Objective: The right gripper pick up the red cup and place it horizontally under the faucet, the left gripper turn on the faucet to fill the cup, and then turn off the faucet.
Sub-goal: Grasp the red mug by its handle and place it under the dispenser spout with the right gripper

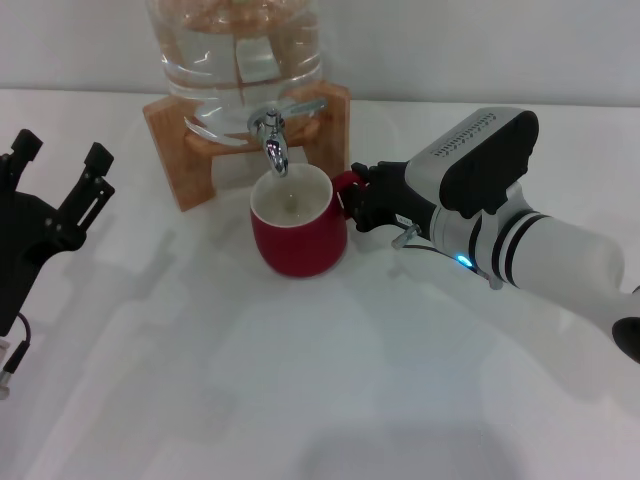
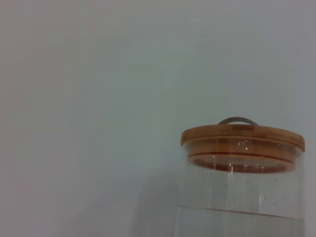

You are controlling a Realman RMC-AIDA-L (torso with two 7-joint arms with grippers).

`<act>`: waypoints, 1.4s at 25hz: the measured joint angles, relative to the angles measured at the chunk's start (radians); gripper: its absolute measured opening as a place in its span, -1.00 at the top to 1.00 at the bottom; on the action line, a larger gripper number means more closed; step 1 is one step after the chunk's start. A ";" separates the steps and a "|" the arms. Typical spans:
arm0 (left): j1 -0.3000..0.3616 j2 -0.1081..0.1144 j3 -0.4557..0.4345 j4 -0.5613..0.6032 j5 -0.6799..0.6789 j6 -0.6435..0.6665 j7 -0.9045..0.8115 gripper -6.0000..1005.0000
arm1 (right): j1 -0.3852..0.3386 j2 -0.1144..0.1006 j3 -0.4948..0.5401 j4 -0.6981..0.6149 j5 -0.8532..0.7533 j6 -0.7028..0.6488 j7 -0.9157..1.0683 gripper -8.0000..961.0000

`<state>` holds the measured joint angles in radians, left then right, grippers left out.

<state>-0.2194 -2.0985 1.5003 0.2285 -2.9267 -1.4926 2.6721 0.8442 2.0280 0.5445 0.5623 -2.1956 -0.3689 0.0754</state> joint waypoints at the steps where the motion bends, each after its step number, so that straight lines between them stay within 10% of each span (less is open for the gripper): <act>1: 0.000 0.000 0.000 0.000 0.000 0.000 0.000 -0.74 | 0.000 0.000 0.000 -0.001 0.000 0.000 0.001 0.62; 35: -0.002 0.000 0.000 -0.002 0.000 0.000 0.001 -0.74 | -0.017 0.000 -0.010 0.017 0.000 0.015 0.004 0.44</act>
<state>-0.2209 -2.0985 1.5002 0.2270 -2.9268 -1.4926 2.6730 0.8267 2.0279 0.5342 0.5796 -2.1952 -0.3543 0.0798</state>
